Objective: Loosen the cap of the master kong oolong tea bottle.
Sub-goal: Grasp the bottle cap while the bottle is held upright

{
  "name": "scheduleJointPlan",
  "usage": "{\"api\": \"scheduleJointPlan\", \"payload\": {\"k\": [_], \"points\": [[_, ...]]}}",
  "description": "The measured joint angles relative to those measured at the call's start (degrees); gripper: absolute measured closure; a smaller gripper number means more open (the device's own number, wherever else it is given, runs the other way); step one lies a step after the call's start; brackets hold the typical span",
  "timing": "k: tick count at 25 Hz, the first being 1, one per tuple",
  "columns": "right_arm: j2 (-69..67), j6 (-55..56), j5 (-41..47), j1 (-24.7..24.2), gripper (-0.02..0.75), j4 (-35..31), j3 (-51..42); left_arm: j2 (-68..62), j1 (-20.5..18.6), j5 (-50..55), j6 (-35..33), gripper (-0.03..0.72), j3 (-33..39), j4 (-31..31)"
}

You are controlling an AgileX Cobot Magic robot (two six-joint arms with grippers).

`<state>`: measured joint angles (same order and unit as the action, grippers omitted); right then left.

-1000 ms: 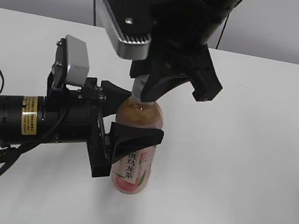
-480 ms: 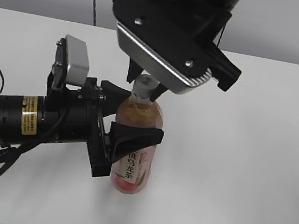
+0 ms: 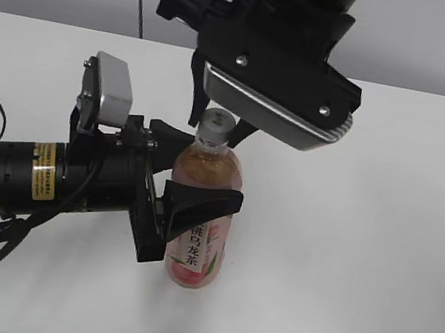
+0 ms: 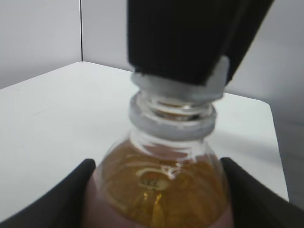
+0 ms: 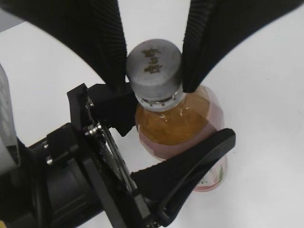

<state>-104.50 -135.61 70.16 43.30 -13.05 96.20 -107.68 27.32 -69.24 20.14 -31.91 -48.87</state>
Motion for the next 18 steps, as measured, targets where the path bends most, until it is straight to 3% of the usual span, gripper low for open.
{"api": "scheduleJointPlan", "payload": {"k": [18], "points": [[0.00,-14.47,0.00,0.00,0.465,-0.04,0.00,0.00,0.00,0.00,0.05,0.223,0.00,0.00]]}}
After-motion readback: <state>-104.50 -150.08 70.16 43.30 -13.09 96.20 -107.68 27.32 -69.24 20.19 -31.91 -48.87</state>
